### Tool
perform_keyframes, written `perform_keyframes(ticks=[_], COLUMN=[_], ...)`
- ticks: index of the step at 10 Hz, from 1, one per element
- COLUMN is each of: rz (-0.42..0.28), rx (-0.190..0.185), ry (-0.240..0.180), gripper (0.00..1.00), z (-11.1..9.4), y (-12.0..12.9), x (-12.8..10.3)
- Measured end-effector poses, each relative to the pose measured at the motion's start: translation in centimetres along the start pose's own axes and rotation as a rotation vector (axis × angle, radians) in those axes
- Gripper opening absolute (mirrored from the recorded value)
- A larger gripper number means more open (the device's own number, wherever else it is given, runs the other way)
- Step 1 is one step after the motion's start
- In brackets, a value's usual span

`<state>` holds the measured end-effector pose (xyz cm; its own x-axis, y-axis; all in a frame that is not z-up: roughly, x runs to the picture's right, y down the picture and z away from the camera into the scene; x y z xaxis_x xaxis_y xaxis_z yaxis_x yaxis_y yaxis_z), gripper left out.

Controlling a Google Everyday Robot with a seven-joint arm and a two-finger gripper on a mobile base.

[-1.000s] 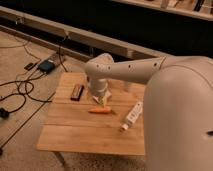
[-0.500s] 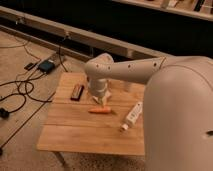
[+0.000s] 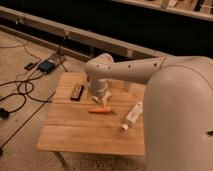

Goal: Stand the bottle upright

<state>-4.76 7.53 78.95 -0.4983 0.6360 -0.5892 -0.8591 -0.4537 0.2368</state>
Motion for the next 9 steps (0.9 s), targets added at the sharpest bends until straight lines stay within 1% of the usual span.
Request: perform_keyframes(ticks=[2,3,4,9], rz=[0.0,0.006,0.015,0.012], rx=[0.004,0.032,0.044,0.043], ry=[-0.001,-0.011,-0.016,-0.015], gripper=[0.65,0.65,0.65,0.65], z=[0.0,-0.1,-0.2,-0.2], y=[-0.2,-1.5,-2.3,-2.1], x=[-0.1,-0.6,-1.0,-0.9])
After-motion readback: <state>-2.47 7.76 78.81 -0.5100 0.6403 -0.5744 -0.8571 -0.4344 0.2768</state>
